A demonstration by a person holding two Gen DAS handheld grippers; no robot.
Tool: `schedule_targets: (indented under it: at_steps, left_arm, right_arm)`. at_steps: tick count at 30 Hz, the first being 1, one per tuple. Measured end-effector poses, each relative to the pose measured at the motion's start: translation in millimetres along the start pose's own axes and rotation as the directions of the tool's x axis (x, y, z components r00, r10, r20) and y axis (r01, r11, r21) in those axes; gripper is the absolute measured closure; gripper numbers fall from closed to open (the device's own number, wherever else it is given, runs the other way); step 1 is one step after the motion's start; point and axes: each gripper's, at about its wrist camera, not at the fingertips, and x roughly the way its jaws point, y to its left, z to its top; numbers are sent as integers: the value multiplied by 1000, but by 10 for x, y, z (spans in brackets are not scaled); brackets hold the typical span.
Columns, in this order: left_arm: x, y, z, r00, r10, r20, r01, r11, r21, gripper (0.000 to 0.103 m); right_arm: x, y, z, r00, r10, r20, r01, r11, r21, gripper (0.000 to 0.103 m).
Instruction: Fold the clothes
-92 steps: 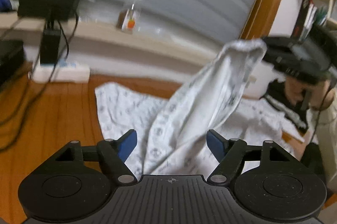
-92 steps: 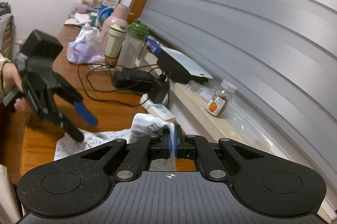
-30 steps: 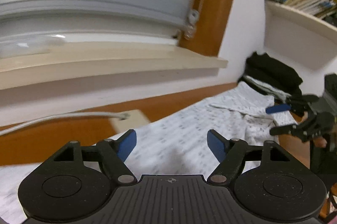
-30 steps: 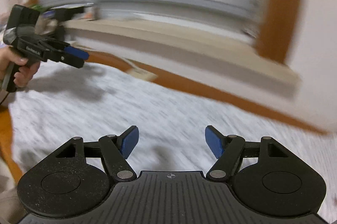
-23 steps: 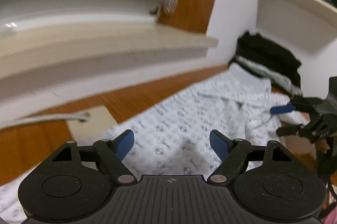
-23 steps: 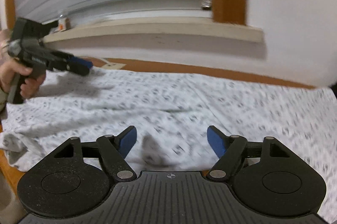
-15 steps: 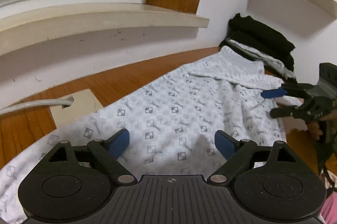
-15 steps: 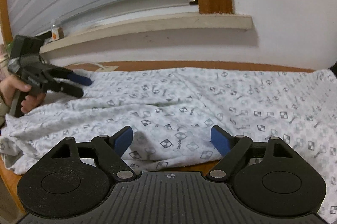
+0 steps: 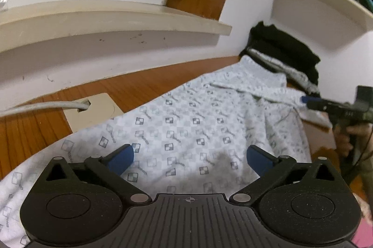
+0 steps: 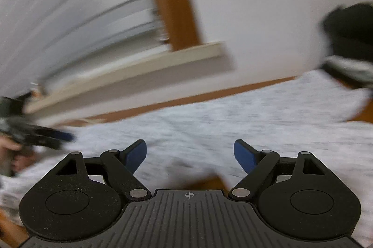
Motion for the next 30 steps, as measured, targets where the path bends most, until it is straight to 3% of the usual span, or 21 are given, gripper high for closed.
schedule_targets:
  at_steps: [6, 13, 16, 18, 20, 25, 30]
  left_arm:
    - [-76, 71, -40, 1000, -24, 0, 24, 1000, -8, 0]
    - [-107, 58, -41, 1000, -15, -12, 15, 1000, 18, 0]
    - [-96, 30, -42, 1000, -4, -15, 4, 999, 33, 0]
    - [-93, 22, -41, 1000, -2, -16, 2, 999, 36, 0]
    - [-93, 19, -41, 1000, -1, -16, 1, 999, 37, 0]
    - [-100, 12, -49, 1000, 20, -11, -20, 999, 46, 0]
    - [-168, 81, -46, 998, 57, 30, -57, 998, 6, 0]
  right_arm:
    - [-419, -325, -187, 980, -186, -68, 185, 983, -24, 22]
    - [-526, -407, -252, 969, -228, -97, 214, 967, -138, 25]
    - [-483, -493, -256, 968, -224, -113, 204, 965, -166, 41]
    - [-466, -537, -249, 969, -224, -105, 203, 962, -182, 62]
    - [-450, -592, -206, 966, -235, -107, 212, 959, -190, 95]
    - [-279, -695, 118, 959, -271, -85, 245, 940, -238, 95]
    - [11, -813, 709, 949, -314, 9, 304, 911, -277, 96]
